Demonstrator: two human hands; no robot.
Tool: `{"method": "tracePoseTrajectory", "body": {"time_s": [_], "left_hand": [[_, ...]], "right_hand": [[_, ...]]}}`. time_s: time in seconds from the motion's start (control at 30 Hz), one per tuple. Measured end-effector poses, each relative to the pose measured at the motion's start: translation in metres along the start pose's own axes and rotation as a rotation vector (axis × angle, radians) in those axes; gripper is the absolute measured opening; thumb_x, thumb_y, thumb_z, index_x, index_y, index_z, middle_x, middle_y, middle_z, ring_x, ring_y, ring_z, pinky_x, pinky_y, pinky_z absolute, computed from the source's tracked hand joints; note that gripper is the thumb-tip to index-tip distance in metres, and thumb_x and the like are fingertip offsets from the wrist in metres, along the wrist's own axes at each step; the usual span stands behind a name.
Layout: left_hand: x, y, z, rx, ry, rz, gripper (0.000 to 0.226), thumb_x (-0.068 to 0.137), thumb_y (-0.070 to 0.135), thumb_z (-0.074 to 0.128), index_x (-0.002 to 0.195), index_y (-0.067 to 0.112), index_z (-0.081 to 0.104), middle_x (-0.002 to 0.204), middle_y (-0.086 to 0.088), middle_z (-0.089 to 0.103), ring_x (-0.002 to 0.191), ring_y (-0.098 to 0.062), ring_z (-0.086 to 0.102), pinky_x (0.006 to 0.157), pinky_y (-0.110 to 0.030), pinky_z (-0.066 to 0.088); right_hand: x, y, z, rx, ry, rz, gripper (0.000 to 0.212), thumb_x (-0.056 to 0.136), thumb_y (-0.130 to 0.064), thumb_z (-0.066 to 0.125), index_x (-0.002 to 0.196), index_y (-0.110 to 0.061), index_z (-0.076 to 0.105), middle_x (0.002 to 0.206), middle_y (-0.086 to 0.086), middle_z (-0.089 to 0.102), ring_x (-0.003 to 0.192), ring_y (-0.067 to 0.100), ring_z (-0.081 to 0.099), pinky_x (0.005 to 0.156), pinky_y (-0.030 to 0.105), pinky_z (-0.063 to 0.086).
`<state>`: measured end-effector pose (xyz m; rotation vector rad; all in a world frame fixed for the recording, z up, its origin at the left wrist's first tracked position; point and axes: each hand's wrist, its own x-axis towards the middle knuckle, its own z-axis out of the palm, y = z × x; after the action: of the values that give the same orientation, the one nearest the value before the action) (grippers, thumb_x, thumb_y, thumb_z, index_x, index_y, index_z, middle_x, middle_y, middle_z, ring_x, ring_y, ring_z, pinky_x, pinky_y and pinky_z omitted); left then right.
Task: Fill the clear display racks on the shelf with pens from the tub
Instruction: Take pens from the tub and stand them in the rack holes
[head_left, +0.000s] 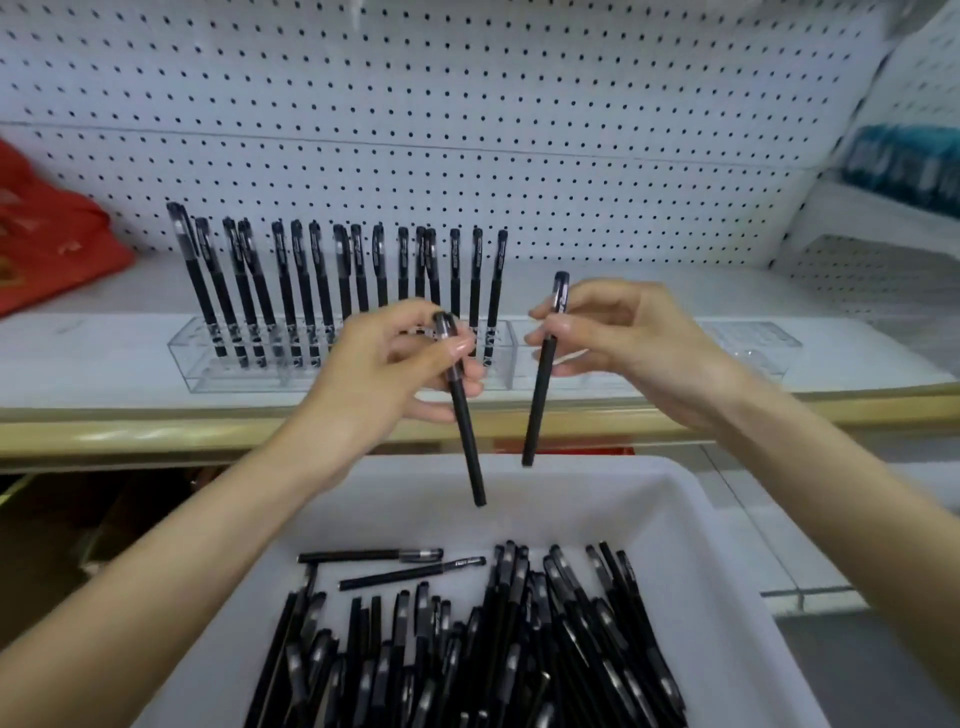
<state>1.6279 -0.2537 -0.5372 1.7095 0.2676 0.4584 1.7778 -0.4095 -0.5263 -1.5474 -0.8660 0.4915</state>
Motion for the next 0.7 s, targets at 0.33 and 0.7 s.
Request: {"method": "tracePoseTrajectory", "body": {"time_s": [0.33,0.7], "left_hand": [[0.035,0.018,-0.018,-0.019,0.02,-0.03,0.011,0.084,0.014,0.064,0.094,0.013,0.07,0.083,-0.004,0.075,0.08,-0.016,0.073,0.066,-0.027,0.06],[0.043,-0.006,-0.012,-0.075,0.064,-0.068,0.01,0.088,0.015,0.063,0.094,0.013,0.07,0.084,-0.005,0.075,0.081,-0.017,0.073,0.066,-0.028,0.059]], "right_hand": [[0.088,-0.024,-0.035,-0.206,0.302,-0.138,0.021,0.083,-0.009,0.072,0.097,0.006,0.065,0.074,0.0,0.073,0.068,0.016,0.07,0.075,0.036,0.06],[0.102,-0.008,-0.033,-0.271,0.279,-0.155,0.012,0.083,-0.012,0.073,0.092,-0.006,0.07,0.079,0.006,0.073,0.072,0.018,0.07,0.071,0.031,0.059]]}}
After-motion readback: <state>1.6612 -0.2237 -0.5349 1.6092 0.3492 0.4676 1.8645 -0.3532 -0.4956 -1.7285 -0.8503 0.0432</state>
